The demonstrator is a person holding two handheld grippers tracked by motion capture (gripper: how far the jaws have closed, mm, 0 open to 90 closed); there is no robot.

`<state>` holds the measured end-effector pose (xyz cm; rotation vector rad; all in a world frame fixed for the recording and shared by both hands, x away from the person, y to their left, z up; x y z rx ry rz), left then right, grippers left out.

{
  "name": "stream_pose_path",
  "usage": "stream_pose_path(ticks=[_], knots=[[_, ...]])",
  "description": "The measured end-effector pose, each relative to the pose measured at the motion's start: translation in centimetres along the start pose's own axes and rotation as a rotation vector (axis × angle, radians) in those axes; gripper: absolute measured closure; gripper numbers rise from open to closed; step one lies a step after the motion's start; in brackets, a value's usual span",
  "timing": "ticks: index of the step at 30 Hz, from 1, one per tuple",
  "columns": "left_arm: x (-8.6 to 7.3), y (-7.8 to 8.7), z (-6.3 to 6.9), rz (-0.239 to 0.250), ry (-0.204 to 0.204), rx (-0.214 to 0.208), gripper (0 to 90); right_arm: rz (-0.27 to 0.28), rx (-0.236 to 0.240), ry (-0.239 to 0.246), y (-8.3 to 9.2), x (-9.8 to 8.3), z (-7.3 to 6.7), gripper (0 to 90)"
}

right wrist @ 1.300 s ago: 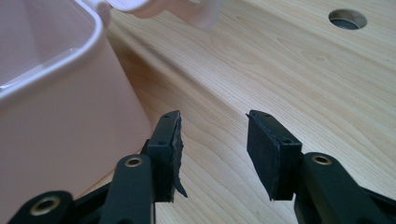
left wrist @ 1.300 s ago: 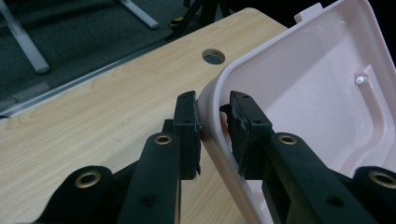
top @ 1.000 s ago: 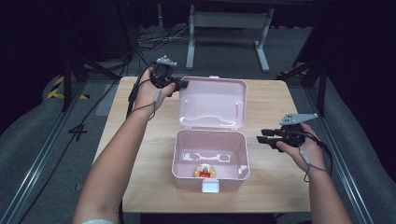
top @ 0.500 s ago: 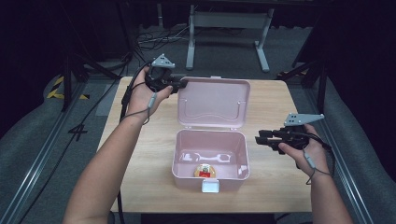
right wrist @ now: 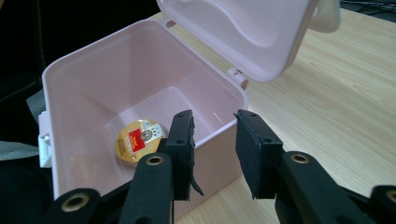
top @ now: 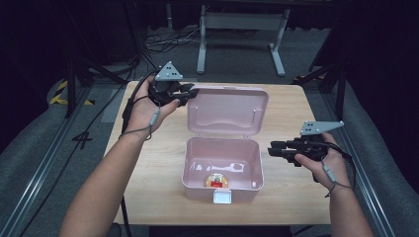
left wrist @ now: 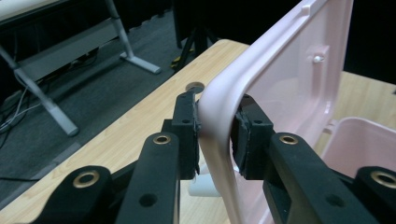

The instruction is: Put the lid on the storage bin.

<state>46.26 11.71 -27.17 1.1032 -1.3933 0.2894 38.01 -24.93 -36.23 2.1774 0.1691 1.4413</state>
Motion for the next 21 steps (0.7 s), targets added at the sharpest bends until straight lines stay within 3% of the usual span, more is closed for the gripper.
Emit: stream_pose_path(ticks=[2, 5, 12, 16, 21], knots=[[0.0, 0.3, 0.1, 0.002, 0.000, -0.007, 73.3, -0.001, 0.006, 0.000, 0.0, 0.0, -0.1, 67.9], [-0.1, 0.8, 0.3, 0.011, 0.000, -0.020, 72.2, 0.027, 0.066, 0.002, -0.2, 0.7, -0.8, 68.2], [-0.1, 2.2, 1.5, 0.016, -0.015, -0.017, 69.7, 0.019, 0.091, 0.027, -0.8, 1.6, -1.3, 69.7], [-0.8, 2.9, 1.6, 0.042, 0.035, -0.077, 66.0, 0.005, 0.086, 0.032, -1.1, 1.8, -1.3, 70.1], [-1.1, 3.8, 2.3, 0.051, -0.006, -0.083, 64.4, 0.007, 0.098, 0.043, -1.3, 2.1, -1.9, 70.9]])
Point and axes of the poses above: each handheld gripper's, and its own axes: y roughly backward along the jaws, x roughly out of its top, z roughly to its right, the point moved 3 cm from there along -y, roughly forward along the jaws, and after that the axes turned 13 degrees about x, right-handed, at the moved point
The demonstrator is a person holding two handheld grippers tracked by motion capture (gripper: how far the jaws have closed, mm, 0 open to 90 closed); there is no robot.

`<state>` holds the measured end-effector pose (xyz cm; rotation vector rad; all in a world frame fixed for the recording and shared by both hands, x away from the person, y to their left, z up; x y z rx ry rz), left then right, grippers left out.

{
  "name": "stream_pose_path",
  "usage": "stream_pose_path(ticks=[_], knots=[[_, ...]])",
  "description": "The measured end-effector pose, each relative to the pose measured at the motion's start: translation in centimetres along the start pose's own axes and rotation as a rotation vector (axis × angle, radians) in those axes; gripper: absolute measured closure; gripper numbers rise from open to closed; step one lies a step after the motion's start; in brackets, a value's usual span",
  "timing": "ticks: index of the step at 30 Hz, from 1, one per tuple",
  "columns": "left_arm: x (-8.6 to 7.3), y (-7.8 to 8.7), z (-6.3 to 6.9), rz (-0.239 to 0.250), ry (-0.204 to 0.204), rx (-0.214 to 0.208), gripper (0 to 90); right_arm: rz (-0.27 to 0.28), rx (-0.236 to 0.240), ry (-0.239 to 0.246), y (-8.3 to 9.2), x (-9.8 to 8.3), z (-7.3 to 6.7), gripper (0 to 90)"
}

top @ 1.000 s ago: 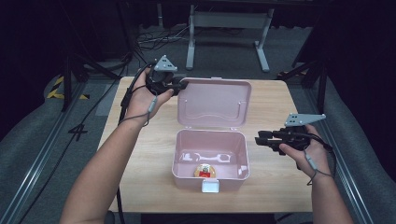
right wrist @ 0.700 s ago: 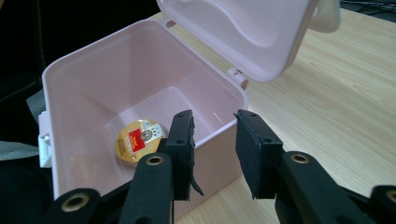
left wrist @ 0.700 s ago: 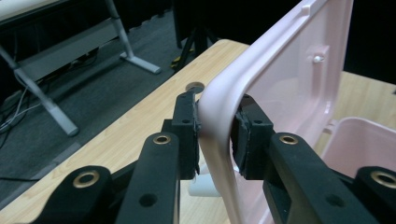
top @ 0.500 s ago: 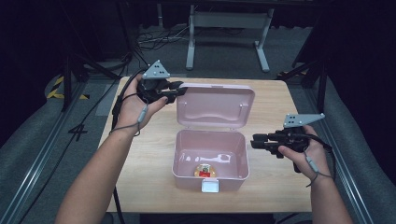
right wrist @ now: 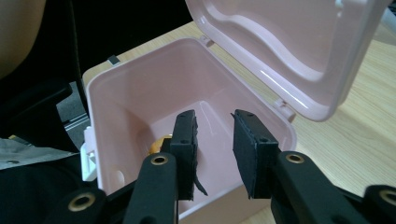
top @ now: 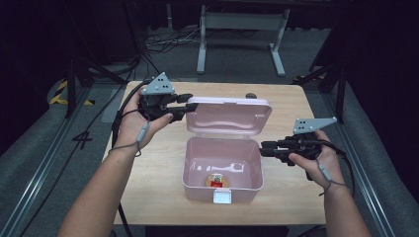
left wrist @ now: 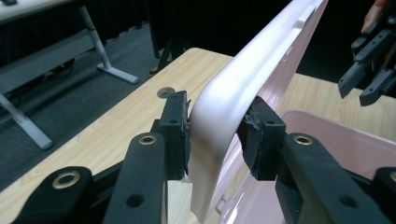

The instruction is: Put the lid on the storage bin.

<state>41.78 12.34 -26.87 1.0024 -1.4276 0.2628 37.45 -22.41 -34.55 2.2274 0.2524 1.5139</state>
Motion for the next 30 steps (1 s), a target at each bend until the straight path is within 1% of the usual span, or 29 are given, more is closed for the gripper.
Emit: stream_pose_path(ticks=[1, 3, 4, 5, 6, 7, 8, 10, 11, 13, 14, 16, 18, 20, 21, 24, 26, 28, 30], knots=[[-0.1, 0.2, 0.2, 0.002, -0.003, 0.000, 63.8, 0.004, 0.001, 0.004, 0.0, 0.0, -0.1, 71.7], [-0.3, 0.3, 0.3, 0.014, 0.004, -0.003, 63.2, 0.016, 0.007, 0.003, 0.2, 0.1, -0.4, 76.3], [-0.5, 0.4, 0.4, 0.021, 0.009, -0.007, 62.7, 0.034, 0.018, -0.005, 0.4, 0.2, -0.6, 81.0], [-0.6, 0.5, 0.5, 0.021, 0.009, -0.012, 62.5, 0.051, 0.021, -0.006, 0.6, 0.3, -0.7, 83.3], [-0.7, 0.7, 0.6, 0.017, 0.008, -0.014, 62.1, 0.067, 0.019, -0.006, 0.8, 0.5, -0.9, 85.2], [-0.7, 0.7, 0.6, 0.017, 0.008, -0.014, 61.9, 0.067, 0.019, -0.006, 0.8, 0.5, -0.9, 85.2], [-0.7, 0.8, 0.8, 0.011, -0.003, -0.014, 61.9, 0.082, 0.018, -0.002, 1.0, 0.6, -1.0, 86.9], [-0.8, 1.0, 1.2, 0.016, -0.014, -0.006, 61.6, 0.101, 0.023, 0.000, 1.3, 0.8, -1.1, 90.0], [-1.0, 1.1, 1.4, 0.017, -0.020, -0.006, 61.2, 0.109, 0.023, 0.001, 1.4, 0.9, -1.1, 90.0], [-1.3, 1.4, 1.9, 0.025, -0.017, -0.016, 59.7, 0.124, 0.026, 0.000, 1.4, 1.0, -1.0, 90.0], [-1.5, 1.5, 2.0, 0.024, -0.020, -0.020, 58.9, 0.128, 0.029, 0.000, 1.4, 1.1, -1.0, 90.0], [-1.7, 1.8, 2.4, 0.011, -0.045, -0.021, 57.6, 0.131, 0.036, 0.003, 1.3, 1.1, -1.1, 90.0], [-1.8, 1.9, 2.5, 0.017, -0.044, -0.020, 56.7, 0.134, 0.037, 0.005, 1.2, 1.1, -1.2, 90.0], [-2.1, 2.0, 2.8, 0.020, -0.038, -0.020, 55.7, 0.147, 0.040, 0.007, 1.1, 1.2, -1.3, 90.0], [-2.4, 2.0, 2.9, 0.029, -0.018, -0.040, 53.6, 0.155, 0.040, 0.010, 1.1, 1.2, -1.3, 90.0], [-2.6, 2.1, 2.9, 0.022, -0.013, -0.043, 51.4, 0.165, 0.034, 0.015, 1.2, 1.3, -1.3, 90.0], [-2.8, 2.3, 3.1, 0.026, 0.008, -0.045, 50.1, 0.177, 0.032, 0.020, 1.3, 1.3, -1.2, 90.0], [-3.0, 2.4, 3.3, 0.018, 0.014, -0.050, 48.2, 0.184, 0.039, 0.024, 1.2, 1.4, -1.3, 90.0], [-3.2, 2.7, 3.5, 0.019, 0.033, -0.069, 44.2, 0.179, 0.036, 0.029, 1.2, 1.5, -1.2, 90.0]])
Point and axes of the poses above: each handheld gripper's, and its own axes: y roughly backward along the jaws, x roughly out of its top, z roughly to its right, the point moved 3 cm from there along -y, roughly forward along the jaws, and after that the axes turned 13 degrees about x, right-handed, at the moved point
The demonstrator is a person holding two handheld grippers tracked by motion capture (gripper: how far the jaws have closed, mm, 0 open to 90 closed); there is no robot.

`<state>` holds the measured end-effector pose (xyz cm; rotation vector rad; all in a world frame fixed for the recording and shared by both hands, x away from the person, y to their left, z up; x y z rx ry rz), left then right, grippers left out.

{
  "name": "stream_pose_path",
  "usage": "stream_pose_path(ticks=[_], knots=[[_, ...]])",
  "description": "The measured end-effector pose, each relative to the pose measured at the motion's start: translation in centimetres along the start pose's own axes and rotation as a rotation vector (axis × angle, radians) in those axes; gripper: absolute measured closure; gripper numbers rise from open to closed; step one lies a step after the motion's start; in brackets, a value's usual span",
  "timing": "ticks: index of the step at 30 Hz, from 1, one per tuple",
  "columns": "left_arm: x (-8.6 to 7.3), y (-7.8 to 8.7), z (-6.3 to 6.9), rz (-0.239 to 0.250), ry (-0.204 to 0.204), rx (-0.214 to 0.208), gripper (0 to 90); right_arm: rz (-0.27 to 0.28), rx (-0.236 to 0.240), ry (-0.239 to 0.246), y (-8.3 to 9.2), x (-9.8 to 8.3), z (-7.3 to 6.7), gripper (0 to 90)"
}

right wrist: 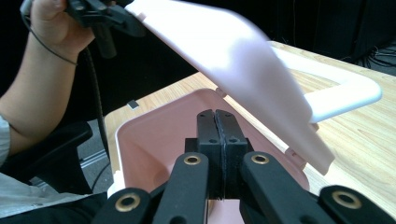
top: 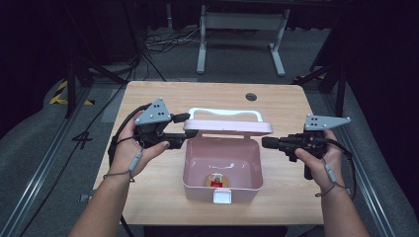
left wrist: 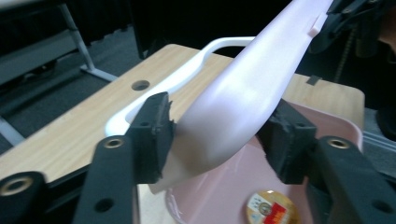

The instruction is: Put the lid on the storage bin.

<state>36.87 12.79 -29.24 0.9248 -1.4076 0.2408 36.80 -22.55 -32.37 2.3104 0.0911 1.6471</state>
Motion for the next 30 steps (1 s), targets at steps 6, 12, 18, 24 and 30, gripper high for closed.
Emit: stream_pose_path(ticks=[6, 12, 18, 24, 30], knots=[[-1.0, 1.2, -0.2, 0.006, -0.007, 0.009, 33.0, -0.005, 0.003, 0.005, -0.3, 0.1, 0.0, 90.0], [-2.2, 1.8, -1.3, 0.000, -0.016, -0.058, 29.8, -0.005, 0.000, 0.011, -0.3, 0.0, 0.0, 90.0], [-3.3, 2.1, -2.2, -0.048, 0.022, -0.041, 31.7, -0.001, -0.006, 0.019, -0.3, 0.0, -0.2, 90.0], [-4.3, 2.4, -3.6, -0.065, 0.059, -0.025, 31.8, 0.000, -0.002, 0.025, -0.2, 0.1, -0.3, 90.0], [-5.6, 2.5, -5.6, -0.070, 0.105, 0.037, 31.3, -0.013, 0.003, 0.024, -0.2, 0.1, -0.6, 90.0]])
Point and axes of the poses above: each handheld gripper's, and its own axes: y roughly backward along the jaws, x roughly out of its top, z roughly to its right, the point moved 3 cm from there along -y, roughly forward along the jaws, and after that the axes turned 13 degrees about x, right-handed, at the moved point
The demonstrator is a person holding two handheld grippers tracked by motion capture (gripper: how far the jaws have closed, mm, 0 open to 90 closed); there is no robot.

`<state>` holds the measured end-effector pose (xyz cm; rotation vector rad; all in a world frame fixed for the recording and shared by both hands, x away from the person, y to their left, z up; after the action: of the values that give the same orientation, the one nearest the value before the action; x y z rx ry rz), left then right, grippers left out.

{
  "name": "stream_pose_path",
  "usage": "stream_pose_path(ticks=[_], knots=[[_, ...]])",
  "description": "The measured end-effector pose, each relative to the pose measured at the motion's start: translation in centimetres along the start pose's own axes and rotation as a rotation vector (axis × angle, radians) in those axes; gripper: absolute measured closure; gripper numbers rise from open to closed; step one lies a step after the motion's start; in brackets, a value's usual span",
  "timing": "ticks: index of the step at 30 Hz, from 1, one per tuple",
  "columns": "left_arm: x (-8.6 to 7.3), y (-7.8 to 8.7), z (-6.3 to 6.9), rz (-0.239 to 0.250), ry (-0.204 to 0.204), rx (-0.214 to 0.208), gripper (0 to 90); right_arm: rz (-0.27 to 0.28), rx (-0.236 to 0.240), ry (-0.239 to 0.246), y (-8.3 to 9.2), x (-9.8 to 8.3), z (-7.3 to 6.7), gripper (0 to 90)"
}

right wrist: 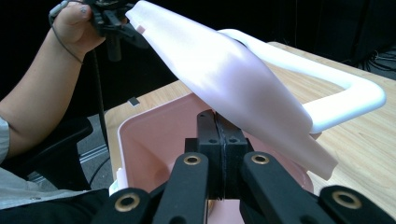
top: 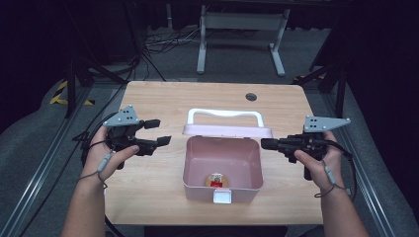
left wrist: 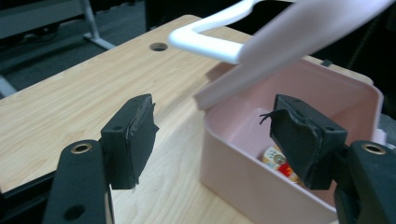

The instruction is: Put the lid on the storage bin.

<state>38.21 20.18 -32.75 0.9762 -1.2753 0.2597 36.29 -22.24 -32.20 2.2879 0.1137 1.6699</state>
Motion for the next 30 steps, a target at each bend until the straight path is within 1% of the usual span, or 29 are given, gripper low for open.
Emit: stream_pose_path(ticks=[1, 2, 4, 6, 7, 9, 12, 13, 17, 20, 25, 30], knots=[[0.0, 0.0, 0.0, 0.000, 0.000, 0.000, 31.2, 0.000, 0.000, 0.000, 0.0, 0.0, 0.0, 90.0], [-0.1, 0.0, -0.3, 0.000, 0.004, 0.008, 31.2, -0.003, -0.001, 0.000, 0.0, 0.0, 0.0, 90.0], [-0.4, -0.1, -0.8, -0.001, 0.014, 0.032, 30.9, -0.014, -0.004, 0.000, -0.1, -0.1, -0.2, 90.0], [-0.6, -0.3, -1.5, -0.007, 0.013, 0.058, 30.5, -0.022, -0.005, 0.003, -0.1, -0.2, -0.4, 90.0], [-0.8, -0.4, -1.7, -0.007, 0.022, 0.074, 30.2, -0.026, -0.004, 0.003, -0.1, -0.2, -0.4, 90.0], [-1.0, -0.6, -2.3, -0.008, 0.028, 0.103, 29.9, -0.031, -0.006, 0.003, -0.1, -0.3, -0.6, 90.0], [-1.3, -1.0, -3.0, -0.011, 0.030, 0.129, 29.3, -0.041, -0.010, 0.004, -0.1, -0.4, -0.8, 90.0], [-1.4, -1.1, -3.0, -0.009, 0.033, 0.131, 29.0, -0.048, -0.014, 0.006, -0.1, -0.4, -0.9, 90.0], [-1.7, -1.5, -3.4, -0.027, 0.028, 0.144, 28.4, -0.060, -0.017, 0.007, 0.0, -0.4, -1.1, 90.0], [-1.8, -1.7, -3.6, -0.034, 0.026, 0.152, 27.3, -0.079, -0.012, -0.008, 0.1, -0.5, -1.3, 90.0], [-2.0, -2.0, -3.6, -0.046, 0.029, 0.148, 27.2, -0.114, -0.012, -0.022, 0.1, -0.6, -1.6, 90.0], [-2.2, -2.2, -3.7, -0.056, 0.029, 0.150, 27.1, -0.135, -0.006, -0.034, 0.1, -0.7, -1.8, 90.0]])
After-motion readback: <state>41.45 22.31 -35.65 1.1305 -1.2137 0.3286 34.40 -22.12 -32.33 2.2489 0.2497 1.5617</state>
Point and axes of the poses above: each handheld gripper's, and its own axes: y roughly backward along the jaws, x roughly out of its top, z roughly to its right, the point moved 3 cm from there along -y, roughly forward along the jaws, and after that the axes turned 13 degrees about x, right-handed, at the moved point
